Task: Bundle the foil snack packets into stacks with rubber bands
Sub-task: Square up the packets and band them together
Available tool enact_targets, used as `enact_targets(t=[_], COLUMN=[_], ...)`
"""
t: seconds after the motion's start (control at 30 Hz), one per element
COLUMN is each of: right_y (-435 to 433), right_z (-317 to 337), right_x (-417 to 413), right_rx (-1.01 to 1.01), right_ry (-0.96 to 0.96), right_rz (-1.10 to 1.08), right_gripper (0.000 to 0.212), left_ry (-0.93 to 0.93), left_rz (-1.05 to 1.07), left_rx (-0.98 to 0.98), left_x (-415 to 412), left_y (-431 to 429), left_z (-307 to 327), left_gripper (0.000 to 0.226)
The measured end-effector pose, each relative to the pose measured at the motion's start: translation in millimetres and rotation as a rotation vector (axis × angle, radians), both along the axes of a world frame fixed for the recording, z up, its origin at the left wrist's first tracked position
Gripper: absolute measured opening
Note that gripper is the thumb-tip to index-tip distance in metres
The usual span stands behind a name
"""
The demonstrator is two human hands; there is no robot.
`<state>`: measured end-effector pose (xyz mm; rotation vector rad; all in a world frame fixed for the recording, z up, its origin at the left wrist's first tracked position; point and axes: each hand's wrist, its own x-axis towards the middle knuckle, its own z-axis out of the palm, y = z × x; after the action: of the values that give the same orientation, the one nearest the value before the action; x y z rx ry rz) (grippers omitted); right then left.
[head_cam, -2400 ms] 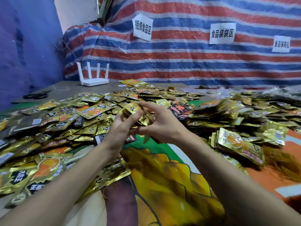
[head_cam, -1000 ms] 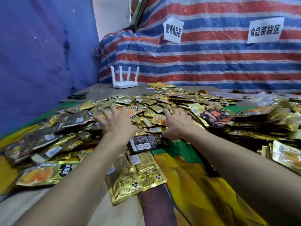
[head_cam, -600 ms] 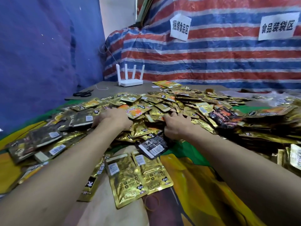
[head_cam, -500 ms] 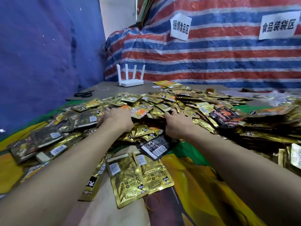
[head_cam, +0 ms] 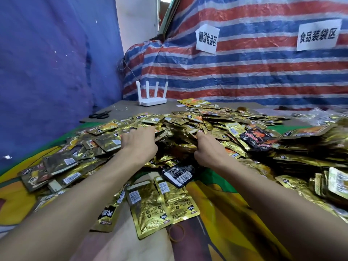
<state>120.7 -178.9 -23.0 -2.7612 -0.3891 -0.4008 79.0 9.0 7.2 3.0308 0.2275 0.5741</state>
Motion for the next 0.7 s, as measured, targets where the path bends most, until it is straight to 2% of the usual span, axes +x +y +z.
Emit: enact_targets(t=[0.07, 0.17, 0.27, 0.37, 0.43, 0.5, 0.57, 0.7], right_y=[0, 1, 4, 9, 11, 12, 12, 10], right_z=[3, 7, 8, 10, 9, 5, -1, -11], right_x=[-5, -12, -20, -29, -33, -35, -36, -33], right_rx=[0.107, 0.432, 0.732, 0.951, 1.063, 1.160, 1.177, 1.175], right_ry=[0.004, 0.050, 0.099, 0.138, 0.161, 0.214, 0.247, 0.305], right_rz=[-0.005, 0.024, 0.071, 0.123, 0.149, 0.154, 0.140, 0.080], right_gripper=[0.019, 0.028, 0.034, 0.025, 0.017, 0.013, 0.020, 0.016], left_ry=[-0.069, -0.198, -0.287, -0.366, -0.417, -0.459, -0.449, -0.224], left_rz=[-0.026, -0.096, -0.204, -0.304, -0.359, -0.378, -0.390, -0.375], left_rx=[-0.059, -0.195, -0.464, -0.765, -0.868, -0.954, -1.058, -1.425], left_x=[-3, -4, -6, -5, -5, -5, -2, 1], left_y=[-4, -8, -15, -25, -32, -34, -31, -26], left_z=[7, 18, 24, 14, -1, -16, -27, -32], left_gripper=[0.012, 0.002, 0.005, 0.007, 0.005, 0.005, 0.014, 0.039])
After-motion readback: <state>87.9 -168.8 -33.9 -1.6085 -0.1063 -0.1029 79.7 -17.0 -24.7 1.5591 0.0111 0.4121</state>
